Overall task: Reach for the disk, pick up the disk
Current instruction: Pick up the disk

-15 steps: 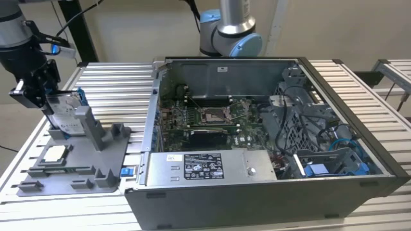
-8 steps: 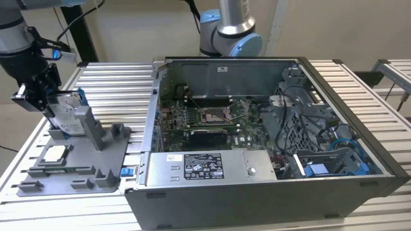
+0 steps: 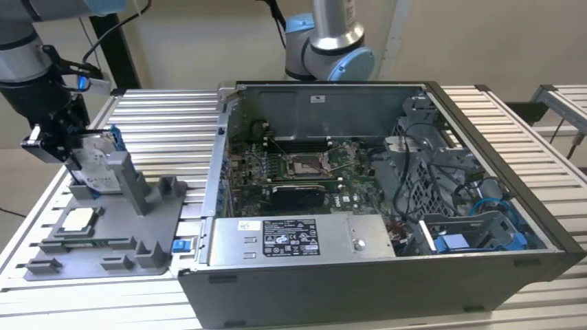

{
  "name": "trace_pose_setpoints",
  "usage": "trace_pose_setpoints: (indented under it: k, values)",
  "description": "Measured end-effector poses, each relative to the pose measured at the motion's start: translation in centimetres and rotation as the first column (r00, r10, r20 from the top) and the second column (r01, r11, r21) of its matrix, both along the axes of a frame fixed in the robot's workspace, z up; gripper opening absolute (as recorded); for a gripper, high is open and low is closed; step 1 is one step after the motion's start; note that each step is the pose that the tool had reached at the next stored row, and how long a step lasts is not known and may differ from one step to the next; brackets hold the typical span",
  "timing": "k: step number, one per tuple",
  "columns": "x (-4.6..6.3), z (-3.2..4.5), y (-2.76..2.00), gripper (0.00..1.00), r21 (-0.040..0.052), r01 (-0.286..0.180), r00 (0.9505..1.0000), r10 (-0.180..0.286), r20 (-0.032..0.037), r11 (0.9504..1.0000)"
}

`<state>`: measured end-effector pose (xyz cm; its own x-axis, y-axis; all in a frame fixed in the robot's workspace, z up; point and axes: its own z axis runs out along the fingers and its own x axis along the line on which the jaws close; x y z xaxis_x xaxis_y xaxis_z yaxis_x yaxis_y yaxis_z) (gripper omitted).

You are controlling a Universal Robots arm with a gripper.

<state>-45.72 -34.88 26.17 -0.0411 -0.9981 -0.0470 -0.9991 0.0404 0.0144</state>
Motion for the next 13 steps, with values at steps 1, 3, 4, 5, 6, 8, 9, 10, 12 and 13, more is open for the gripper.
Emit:
trace_pose_setpoints:
  k: [1, 3, 4, 5, 6, 8, 9, 10, 12, 13]
  values:
    - [0.0, -0.05, 0.0, 1.0, 0.0026, 0.0, 1.0, 0.0, 0.0002, 1.0]
    - [0.0, -0.17, 0.01, 1.0, 0.0066, 0.0, 1.0, 0.0, 0.0, 1.0]
    - [0.0, -0.21, 0.0, 1.0, 0.0084, 0.0, 1.0, 0.0, -0.0002, 1.0]
    - [0.0, -0.25, 0.0, 1.0, 0.0102, 0.0, 1.0, 0.0, -0.0004, 0.9999]
    - [-0.01, -0.29, 0.0, 1.0, 0.0126, 0.0, 1.0, 0.0, -0.0006, 0.9999]
    - [0.0, -0.33, 0.0, 1.0, 0.015, 0.0, 1.0, 0.0, -0.0004, 0.9999]
    - [0.0, -0.35, 0.0, 1.0, 0.0154, 0.0, 1.0, 0.0, 0.0, 0.9999]
    - [0.0, -0.36, 0.0, 1.0, 0.0156, 0.0, 1.0, 0.0, 0.0002, 0.9999]
    - [0.01, -0.36, 0.0, 1.0, 0.0161, 0.0, 1.0, 0.0, 0.0003, 0.9999]
    - [0.0, -0.36, 0.0, 1.0, 0.0161, 0.0, 1.0, 0.0, 0.0003, 0.9999]
